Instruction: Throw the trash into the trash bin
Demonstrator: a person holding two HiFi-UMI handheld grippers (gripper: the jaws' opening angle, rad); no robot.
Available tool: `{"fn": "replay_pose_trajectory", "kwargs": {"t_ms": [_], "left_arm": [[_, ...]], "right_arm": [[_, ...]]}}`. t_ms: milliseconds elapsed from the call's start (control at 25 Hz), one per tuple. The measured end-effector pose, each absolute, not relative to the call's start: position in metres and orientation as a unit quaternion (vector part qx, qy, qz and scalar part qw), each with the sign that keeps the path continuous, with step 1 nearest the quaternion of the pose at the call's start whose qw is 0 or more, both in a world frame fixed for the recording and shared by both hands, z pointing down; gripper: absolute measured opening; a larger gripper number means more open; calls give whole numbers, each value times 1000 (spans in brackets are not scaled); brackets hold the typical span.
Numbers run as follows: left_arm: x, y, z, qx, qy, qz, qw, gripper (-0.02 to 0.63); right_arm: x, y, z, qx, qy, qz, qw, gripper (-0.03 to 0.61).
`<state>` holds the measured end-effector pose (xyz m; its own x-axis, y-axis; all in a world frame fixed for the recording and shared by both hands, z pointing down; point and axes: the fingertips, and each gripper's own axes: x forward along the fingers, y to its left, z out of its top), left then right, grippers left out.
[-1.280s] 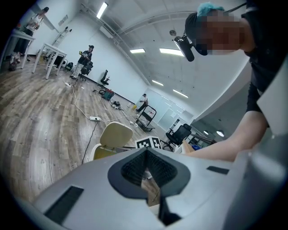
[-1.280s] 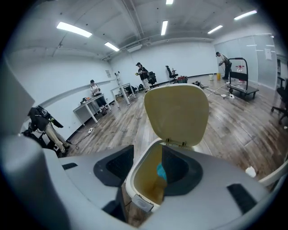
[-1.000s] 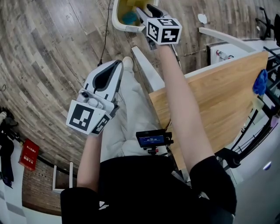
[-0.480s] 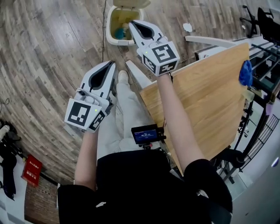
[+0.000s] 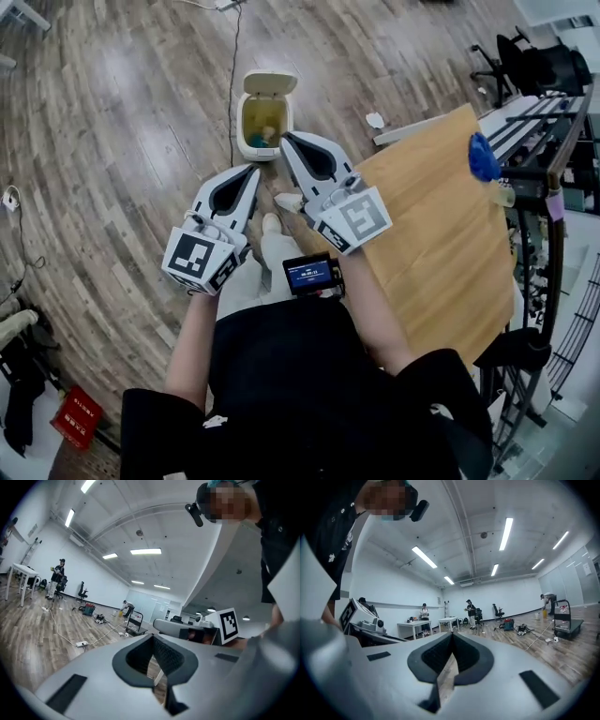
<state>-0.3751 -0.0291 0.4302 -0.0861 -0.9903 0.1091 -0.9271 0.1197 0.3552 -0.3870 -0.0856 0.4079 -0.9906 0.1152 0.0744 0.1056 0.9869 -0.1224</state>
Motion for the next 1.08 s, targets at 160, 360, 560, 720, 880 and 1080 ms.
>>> {"fn": "replay_pose_trajectory", "kwargs": {"t_ms": [160, 360, 560, 720, 880, 1080], "left_arm": [[-349, -2, 397, 678, -719, -91, 125, -2], [-347, 11, 358, 674, -729, -80, 91, -2], [-357, 19, 331, 675, -730, -87, 58, -2], [-348, 27, 321, 690, -718, -85, 34, -2], [-326, 15, 316, 706, -705, -67, 23, -2], [-321, 15, 312, 716, -696, -55, 16, -2]], "right_arm": [[-359, -50, 376, -63, -996, 52, 25, -2], [-339, -36, 342, -58, -998, 32, 4, -2], [-343, -23, 318, -53, -998, 18, -12, -2], [-336, -9, 303, -44, -999, 6, -30, -2], [-320, -11, 297, -39, -999, 3, -38, -2], [-318, -8, 297, -33, -999, 8, -35, -2]]}}
